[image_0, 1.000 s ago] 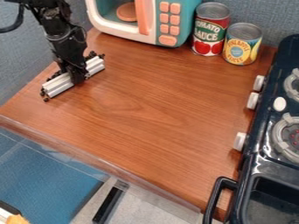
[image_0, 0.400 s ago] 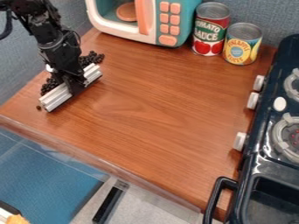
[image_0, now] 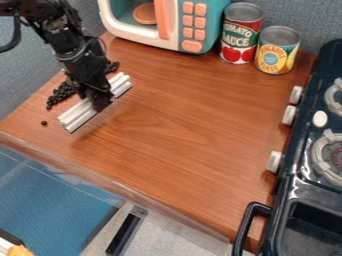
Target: Sweep into pile
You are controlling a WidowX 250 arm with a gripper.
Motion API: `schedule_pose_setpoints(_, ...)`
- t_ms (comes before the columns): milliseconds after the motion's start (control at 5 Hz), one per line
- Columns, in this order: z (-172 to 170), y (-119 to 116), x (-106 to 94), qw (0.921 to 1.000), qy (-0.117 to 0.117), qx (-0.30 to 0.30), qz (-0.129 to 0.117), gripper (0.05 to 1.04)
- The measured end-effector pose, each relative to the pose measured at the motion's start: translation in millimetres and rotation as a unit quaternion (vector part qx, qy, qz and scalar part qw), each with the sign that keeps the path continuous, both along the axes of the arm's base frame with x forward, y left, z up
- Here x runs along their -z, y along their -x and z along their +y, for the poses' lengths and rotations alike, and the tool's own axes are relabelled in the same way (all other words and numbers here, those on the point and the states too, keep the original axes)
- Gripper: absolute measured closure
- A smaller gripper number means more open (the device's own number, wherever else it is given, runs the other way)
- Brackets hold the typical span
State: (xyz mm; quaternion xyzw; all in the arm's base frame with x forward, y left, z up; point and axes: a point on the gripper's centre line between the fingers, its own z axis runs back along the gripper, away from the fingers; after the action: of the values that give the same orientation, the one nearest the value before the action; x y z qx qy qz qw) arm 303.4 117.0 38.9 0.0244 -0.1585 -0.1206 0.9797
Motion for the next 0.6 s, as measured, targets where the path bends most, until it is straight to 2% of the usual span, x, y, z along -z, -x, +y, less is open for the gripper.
schedule_pose_setpoints(200,-0.6,-0.5,0.7,0.9999,-0.013,0.002,0.008,0.705)
schedule_pose_setpoints(400,18.0,-7.0,12.8,0.9986,-0.039,0.015,0.031,0.705)
schedule_pose_setpoints(600,46.4,-8.8,19.3,0.9976,-0.054,0.002,0.044,0.705)
